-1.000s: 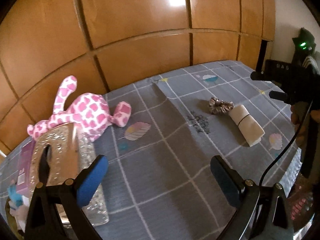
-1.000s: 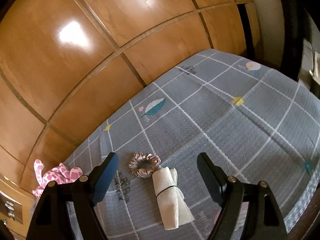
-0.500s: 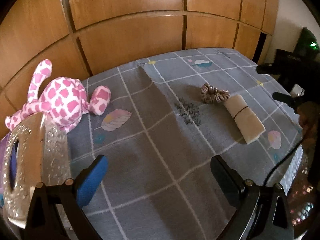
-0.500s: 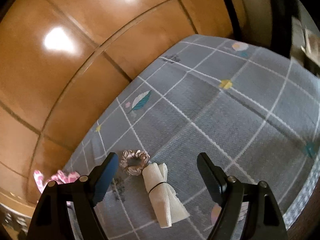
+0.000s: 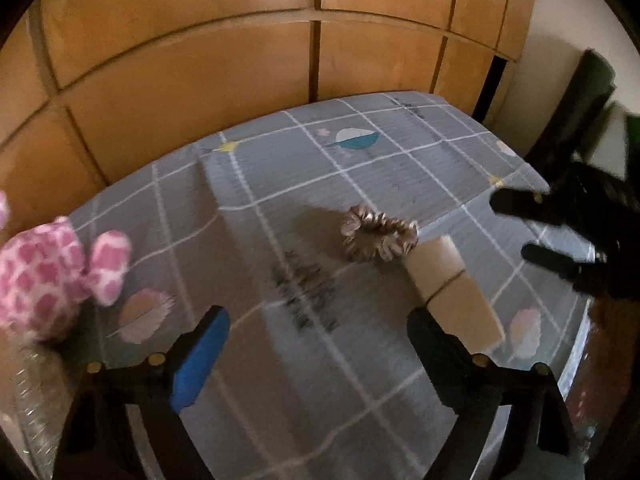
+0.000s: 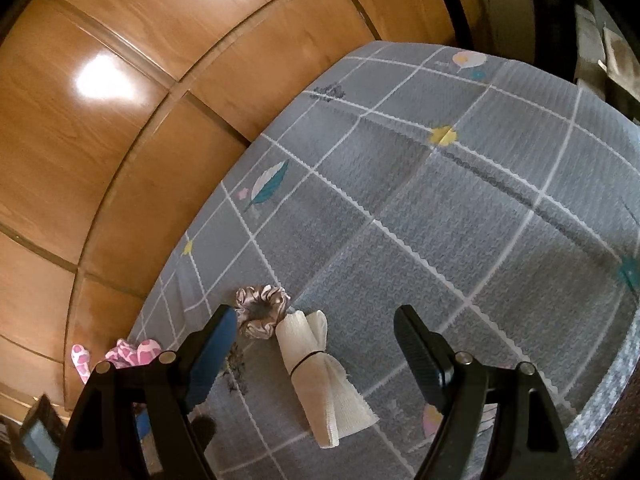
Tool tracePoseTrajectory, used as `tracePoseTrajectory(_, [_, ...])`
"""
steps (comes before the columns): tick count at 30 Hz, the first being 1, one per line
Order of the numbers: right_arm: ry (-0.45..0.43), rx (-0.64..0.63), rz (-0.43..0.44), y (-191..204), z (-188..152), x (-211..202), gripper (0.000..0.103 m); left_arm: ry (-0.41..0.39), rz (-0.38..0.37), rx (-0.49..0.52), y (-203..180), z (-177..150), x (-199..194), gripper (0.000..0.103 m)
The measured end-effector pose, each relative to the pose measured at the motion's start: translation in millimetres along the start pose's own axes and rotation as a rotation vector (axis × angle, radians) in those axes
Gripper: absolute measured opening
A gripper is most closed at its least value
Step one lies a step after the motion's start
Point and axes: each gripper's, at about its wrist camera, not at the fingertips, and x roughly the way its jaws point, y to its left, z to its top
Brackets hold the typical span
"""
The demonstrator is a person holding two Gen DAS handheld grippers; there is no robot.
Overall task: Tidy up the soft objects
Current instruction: 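Grasp the brown scrunchie with the left gripper while the right gripper grasps the white rolled cloth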
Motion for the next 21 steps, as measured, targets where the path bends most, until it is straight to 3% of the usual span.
tracePoseTrajectory(1, [0.003, 0.002, 0.002, 1, 0, 0, 0.082, 0.003, -0.011, -0.004, -2, 4, 4, 0.079])
tracePoseTrajectory(4, [0.002, 0.009, 0.009, 0, 0, 0, 0.082, 0.033, -0.062, -0.058, -4, 21, 21, 0.079])
tracePoseTrajectory(11, [-0.01, 0.04, 0.032, -4, 2, -4, 0.082, 0.097, -0.158, -0.163, -12, 51, 57, 0.085])
tracePoseTrajectory(17, [-0.013, 0.061, 0.043, -8, 2, -4, 0.082, 0.122, -0.162, -0.2, -18, 66, 85, 0.088])
tracePoseTrajectory(19, [-0.008, 0.056, 0.042, -7, 2, -4, 0.082, 0.127, -0.155, -0.203, -20, 69, 90, 0.082])
tracePoseTrajectory(21, [-0.005, 0.054, 0.041, -7, 2, -3, 0.082, 0.136, -0.158, -0.2, -23, 70, 97, 0.053])
